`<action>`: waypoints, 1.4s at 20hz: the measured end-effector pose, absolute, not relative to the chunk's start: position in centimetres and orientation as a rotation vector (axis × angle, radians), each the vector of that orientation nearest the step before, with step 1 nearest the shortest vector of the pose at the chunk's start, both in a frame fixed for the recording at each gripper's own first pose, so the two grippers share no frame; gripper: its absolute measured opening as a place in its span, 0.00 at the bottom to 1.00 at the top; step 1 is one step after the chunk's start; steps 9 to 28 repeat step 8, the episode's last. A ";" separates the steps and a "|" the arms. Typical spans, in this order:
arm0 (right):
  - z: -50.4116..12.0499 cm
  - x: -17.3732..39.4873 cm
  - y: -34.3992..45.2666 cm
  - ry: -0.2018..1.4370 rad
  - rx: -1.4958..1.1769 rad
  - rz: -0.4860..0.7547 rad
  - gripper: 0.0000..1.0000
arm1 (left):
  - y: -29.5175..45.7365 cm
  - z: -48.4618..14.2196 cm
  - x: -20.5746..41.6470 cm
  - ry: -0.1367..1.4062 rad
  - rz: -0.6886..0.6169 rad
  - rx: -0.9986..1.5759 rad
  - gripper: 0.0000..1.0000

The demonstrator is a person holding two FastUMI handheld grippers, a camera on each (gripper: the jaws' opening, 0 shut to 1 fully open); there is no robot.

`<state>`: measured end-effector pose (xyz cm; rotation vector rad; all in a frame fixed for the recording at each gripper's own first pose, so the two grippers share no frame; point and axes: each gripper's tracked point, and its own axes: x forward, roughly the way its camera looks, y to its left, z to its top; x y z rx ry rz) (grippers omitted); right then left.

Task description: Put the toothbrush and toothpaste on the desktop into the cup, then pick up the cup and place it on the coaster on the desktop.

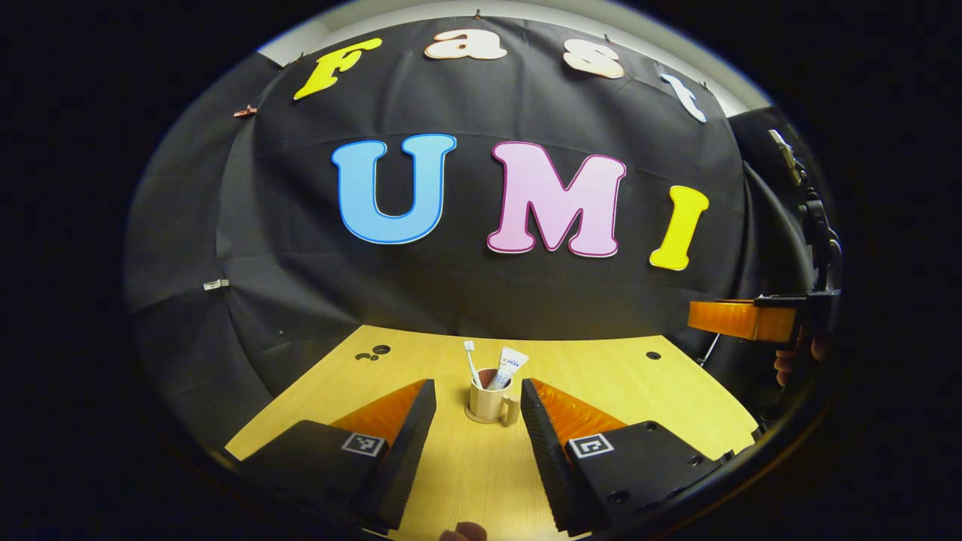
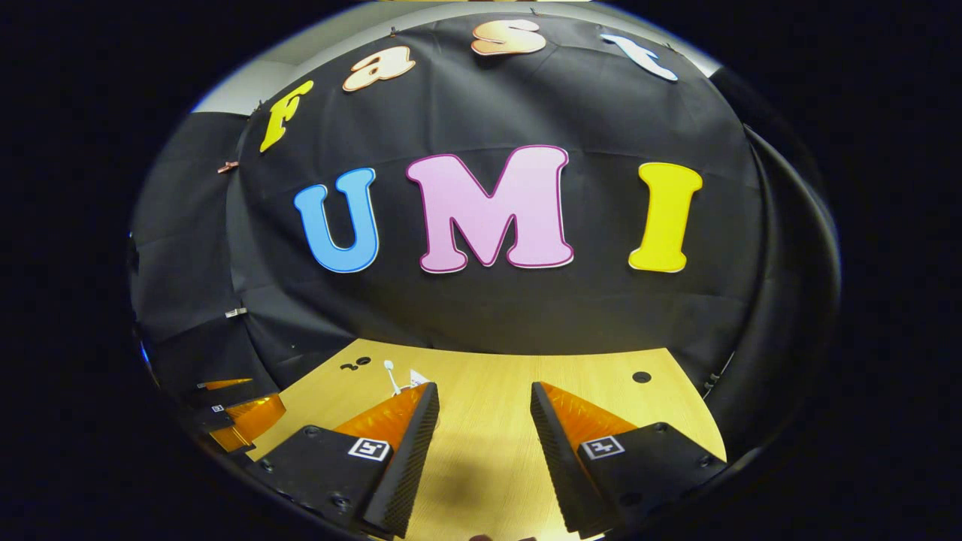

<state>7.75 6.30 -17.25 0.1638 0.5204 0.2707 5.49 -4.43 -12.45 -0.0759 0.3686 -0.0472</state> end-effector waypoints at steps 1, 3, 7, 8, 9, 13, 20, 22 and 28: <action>-17.2 7.5 5.9 0.513 0.162 0.265 0.79 | -4.5 -12.3 5.3 0.367 -0.051 -0.072 0.74; -16.9 7.4 5.6 0.497 0.158 0.258 0.79 | -4.8 -12.2 5.3 0.362 -0.065 -0.060 0.75; -16.2 6.8 5.6 0.481 0.159 0.266 0.79 | -4.9 -11.5 5.1 0.349 -0.078 -0.037 0.75; -16.2 6.6 5.7 0.481 0.158 0.271 0.79 | -4.9 -11.5 5.1 0.349 -0.080 -0.037 0.74; -16.2 6.6 5.7 0.481 0.158 0.271 0.79 | -4.9 -11.5 5.1 0.349 -0.080 -0.037 0.74; -16.2 6.6 5.7 0.481 0.158 0.271 0.79 | -4.9 -11.5 5.1 0.349 -0.080 -0.037 0.74; -16.2 6.6 5.7 0.481 0.158 0.271 0.79 | -4.9 -11.5 5.1 0.349 -0.080 -0.037 0.74; -16.2 6.6 5.7 0.481 0.158 0.271 0.79 | -4.9 -11.5 5.1 0.349 -0.080 -0.037 0.74; -16.2 6.6 5.7 0.481 0.158 0.271 0.79 | -4.9 -11.5 5.1 0.349 -0.080 -0.037 0.74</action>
